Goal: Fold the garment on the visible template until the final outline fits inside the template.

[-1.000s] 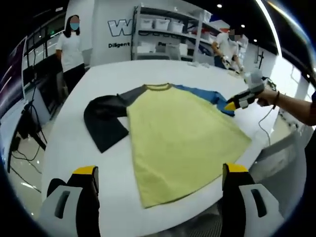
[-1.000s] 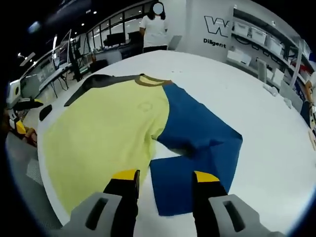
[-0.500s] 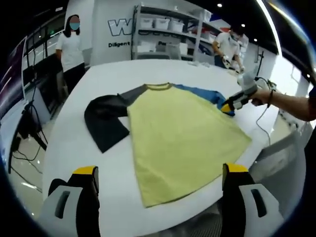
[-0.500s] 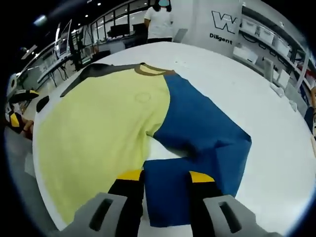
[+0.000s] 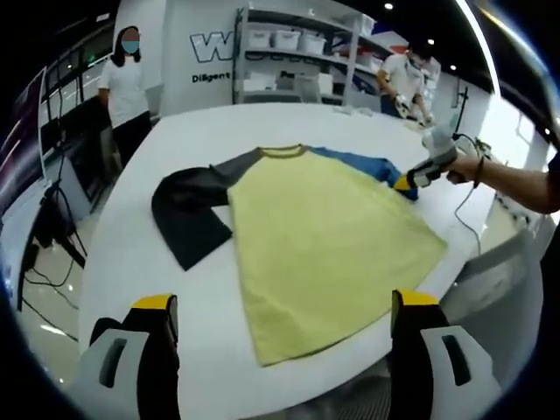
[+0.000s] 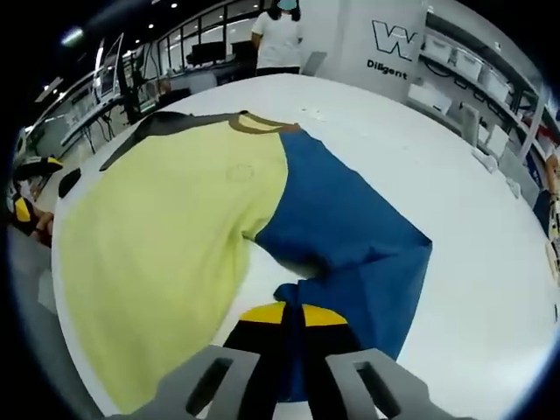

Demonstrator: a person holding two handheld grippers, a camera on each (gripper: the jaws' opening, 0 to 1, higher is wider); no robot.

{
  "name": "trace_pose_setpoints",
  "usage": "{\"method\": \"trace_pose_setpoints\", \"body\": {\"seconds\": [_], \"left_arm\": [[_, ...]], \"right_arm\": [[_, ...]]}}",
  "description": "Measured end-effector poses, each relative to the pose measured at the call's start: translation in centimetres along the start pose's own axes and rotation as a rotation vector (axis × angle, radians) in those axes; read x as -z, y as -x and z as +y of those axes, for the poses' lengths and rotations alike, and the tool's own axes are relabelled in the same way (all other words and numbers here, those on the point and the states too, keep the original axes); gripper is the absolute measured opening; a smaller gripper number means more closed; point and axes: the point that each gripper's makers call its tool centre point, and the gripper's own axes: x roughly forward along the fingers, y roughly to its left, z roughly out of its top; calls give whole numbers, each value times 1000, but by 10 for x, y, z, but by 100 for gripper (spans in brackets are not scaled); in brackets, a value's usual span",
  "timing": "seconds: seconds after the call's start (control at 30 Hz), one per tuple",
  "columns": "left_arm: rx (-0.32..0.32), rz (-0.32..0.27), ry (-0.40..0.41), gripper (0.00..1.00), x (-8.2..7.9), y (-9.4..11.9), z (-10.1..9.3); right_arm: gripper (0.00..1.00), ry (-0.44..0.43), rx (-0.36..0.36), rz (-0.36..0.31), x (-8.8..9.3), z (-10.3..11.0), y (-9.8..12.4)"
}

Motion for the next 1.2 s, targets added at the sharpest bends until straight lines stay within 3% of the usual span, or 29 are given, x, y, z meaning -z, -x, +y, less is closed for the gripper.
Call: {"method": "trace_pose_setpoints", "body": {"seconds": [0.17,0.27,0.5,0.9,1.03,1.2], "left_arm": [[6,0,-5,96,-1,0,-2],[11,-6,-1,96,-2,0,-3],[32,-62,3,96,-14,2,-6],[40,-54,2,96,-13,0,-6],[45,-34,13,94,-10,-1,-6],[45,-50,8,95,-13,0,-7]], "right_arm": [[0,-13,30,-27,-9,-12,14],[0,-72,61,-96,-22,-28,26],[0,-111,167,-101,-21,-70,47],[0,-129,298,-41,2,-129,60],[0,-212,311,-51,12,-142,58],[0,-253,349,-41,24,-168,57]]}}
